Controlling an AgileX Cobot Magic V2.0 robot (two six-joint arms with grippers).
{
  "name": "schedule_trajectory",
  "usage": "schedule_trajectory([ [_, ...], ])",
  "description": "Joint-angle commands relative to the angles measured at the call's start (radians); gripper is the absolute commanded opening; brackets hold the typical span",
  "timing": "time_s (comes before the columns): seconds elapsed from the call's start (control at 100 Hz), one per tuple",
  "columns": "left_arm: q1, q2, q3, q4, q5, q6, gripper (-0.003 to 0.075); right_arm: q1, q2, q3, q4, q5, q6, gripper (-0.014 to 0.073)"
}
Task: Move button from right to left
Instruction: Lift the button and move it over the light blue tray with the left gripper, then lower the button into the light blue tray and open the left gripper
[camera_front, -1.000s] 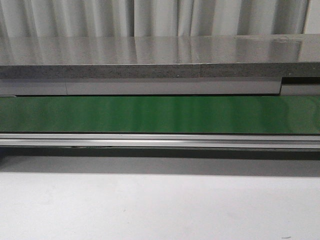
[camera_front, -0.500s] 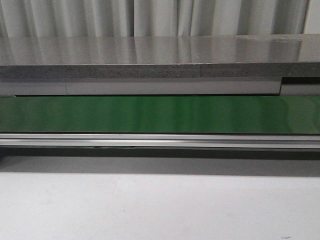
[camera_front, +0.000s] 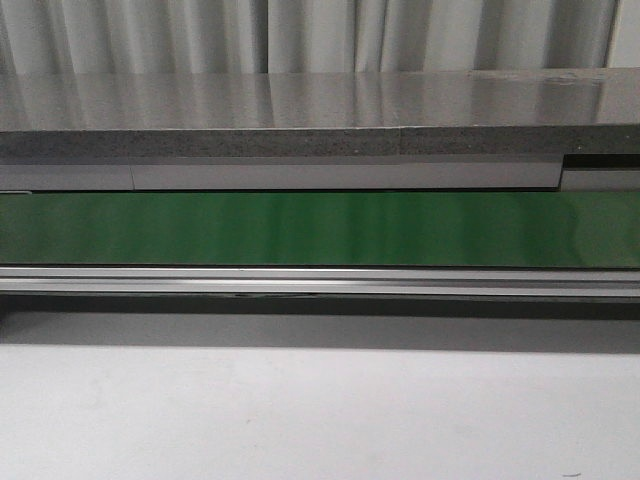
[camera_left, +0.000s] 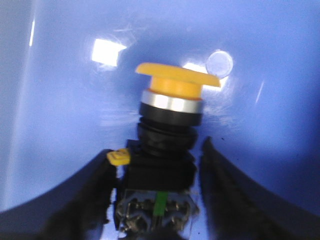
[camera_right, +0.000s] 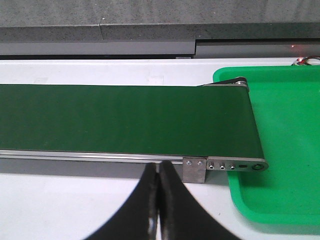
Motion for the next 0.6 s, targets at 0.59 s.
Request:
schedule_trajectory([
  [0.59,0.002,-0.185,-0.028,0.004,-0.038,0.002,0.0252,-0.003,0.010,-0.026,-0.002,-0.068,-0.005,-0.0067],
])
